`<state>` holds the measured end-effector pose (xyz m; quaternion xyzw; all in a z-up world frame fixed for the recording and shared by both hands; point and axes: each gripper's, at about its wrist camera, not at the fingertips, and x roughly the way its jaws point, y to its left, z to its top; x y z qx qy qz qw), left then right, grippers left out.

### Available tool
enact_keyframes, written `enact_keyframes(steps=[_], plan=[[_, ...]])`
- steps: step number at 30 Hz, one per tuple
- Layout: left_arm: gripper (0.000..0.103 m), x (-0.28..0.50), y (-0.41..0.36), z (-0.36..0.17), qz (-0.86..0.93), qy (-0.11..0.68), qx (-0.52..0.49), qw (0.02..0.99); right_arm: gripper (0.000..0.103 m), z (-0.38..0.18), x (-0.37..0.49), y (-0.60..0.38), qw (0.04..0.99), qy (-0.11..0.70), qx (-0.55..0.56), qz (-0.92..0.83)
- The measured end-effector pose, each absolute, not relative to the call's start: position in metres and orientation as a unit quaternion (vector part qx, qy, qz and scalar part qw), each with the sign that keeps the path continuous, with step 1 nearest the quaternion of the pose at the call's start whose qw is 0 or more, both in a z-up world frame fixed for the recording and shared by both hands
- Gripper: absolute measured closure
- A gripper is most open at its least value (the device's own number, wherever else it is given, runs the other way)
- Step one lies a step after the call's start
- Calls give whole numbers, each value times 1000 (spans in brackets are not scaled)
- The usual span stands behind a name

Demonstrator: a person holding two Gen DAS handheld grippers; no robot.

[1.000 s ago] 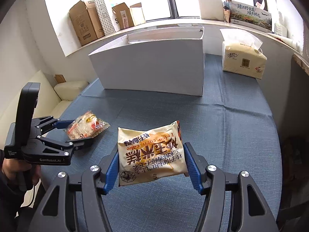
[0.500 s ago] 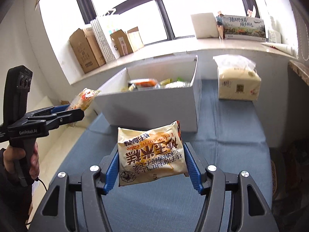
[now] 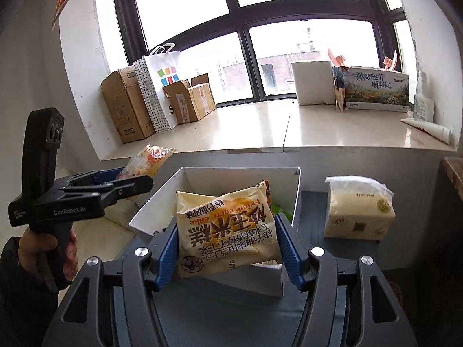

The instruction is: Organize snacks

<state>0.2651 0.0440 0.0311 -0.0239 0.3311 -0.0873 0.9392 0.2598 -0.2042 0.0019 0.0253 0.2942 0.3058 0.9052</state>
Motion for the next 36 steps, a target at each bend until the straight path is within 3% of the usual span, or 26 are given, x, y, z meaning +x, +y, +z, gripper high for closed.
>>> enact_keyframes(steps=[5,7,8,9,10,11,19,24,29,36], plan=[[20,294,48,18,-71,347,-16,935,37,-2,311,-175,896,323,17,303],[11,301,52,13,-64,354,-13,933,34,-7,326,-166,891,333,18,309],[3,305,55,8,-54,368,-11,928,30,-9,332,-162,890,336,18,309],[0,307,58,5,-43,375,-7,926,12,-12,339,-158,885,345,17,314],[0,305,61,2,-42,374,-7,927,2,-16,345,-155,882,358,14,308],[0,303,65,0,-44,373,-11,927,0,-18,349,-154,884,363,14,294],[0,270,77,14,2,335,-3,942,0,-7,326,-182,900,329,58,280],[0,226,61,43,2,259,6,966,0,13,286,-189,924,285,6,256],[0,191,47,51,-27,246,-20,969,0,25,238,-199,943,247,-42,217],[0,134,10,61,25,198,39,979,0,16,204,-219,933,269,-13,237]])
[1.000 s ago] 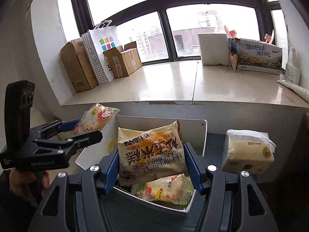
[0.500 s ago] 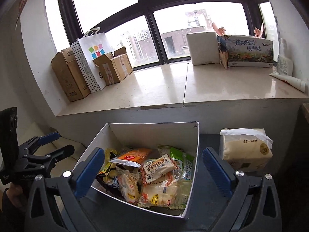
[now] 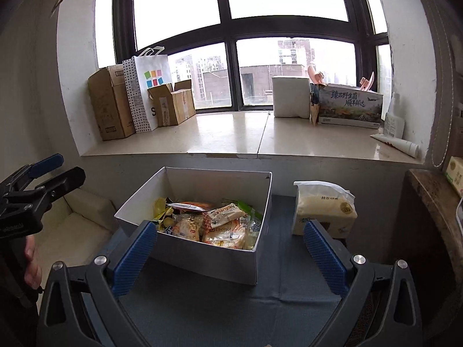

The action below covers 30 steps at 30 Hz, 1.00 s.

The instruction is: Organize snacks

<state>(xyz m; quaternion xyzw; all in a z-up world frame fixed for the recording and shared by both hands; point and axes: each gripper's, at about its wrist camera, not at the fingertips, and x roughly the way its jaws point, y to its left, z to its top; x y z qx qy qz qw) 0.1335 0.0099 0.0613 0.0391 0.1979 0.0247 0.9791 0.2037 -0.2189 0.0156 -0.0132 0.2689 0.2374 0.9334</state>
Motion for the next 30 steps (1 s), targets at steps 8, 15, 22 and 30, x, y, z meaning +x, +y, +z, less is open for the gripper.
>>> enact_keyframes(steps=[8,15,22,30], plan=[[0,115,-7,38,-1,251,39,967,0,9,173,-226,929,271,18,253],[0,105,-18,35,-9,256,42,966,0,5,150,-231,931,265,24,249],[0,107,-18,25,-33,282,18,959,0,0,144,-229,925,281,17,254],[0,108,-4,6,-30,325,-21,945,0,-14,137,-218,913,303,4,271]])
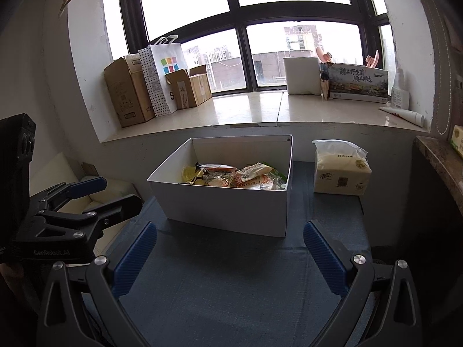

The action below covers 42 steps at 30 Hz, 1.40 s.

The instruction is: Organize snacks

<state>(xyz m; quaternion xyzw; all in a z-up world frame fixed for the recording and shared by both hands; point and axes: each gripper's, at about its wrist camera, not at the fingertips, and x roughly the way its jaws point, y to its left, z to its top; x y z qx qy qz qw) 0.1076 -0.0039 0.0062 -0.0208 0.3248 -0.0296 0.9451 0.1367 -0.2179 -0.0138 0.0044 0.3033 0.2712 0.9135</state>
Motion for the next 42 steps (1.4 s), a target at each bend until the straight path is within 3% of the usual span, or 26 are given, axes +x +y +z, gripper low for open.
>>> enact_keyframes(steps=[11,42], plan=[[0,105,2,-16,-2,376,-14,926,0,-23,130,-206,910,318,-11,266],[0,97,12,-7,-15,383,-25,923,0,-20,129,-210,912,324,0,252]])
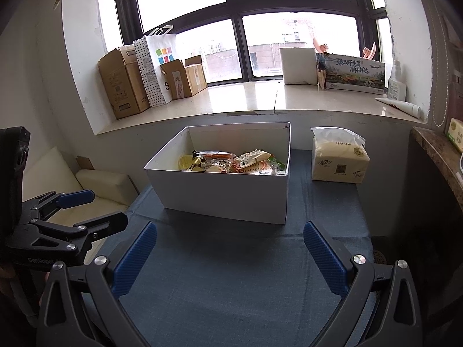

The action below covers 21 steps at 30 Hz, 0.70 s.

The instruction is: Organize snacks

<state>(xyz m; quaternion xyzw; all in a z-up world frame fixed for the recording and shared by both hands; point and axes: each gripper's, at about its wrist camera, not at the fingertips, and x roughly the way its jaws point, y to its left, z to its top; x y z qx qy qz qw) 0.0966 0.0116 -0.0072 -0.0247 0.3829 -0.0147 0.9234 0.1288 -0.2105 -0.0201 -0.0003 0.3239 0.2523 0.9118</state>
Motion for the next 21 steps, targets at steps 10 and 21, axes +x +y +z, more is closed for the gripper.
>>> enact_keyframes(steps=[10,21], plan=[[0,96,11,-7,-16,383,-24,923,0,-20,129,-210,911,324,0,254],[0,97,12,-6,-17,383,-23,923,0,-19,130,-212,911,323,3,255]])
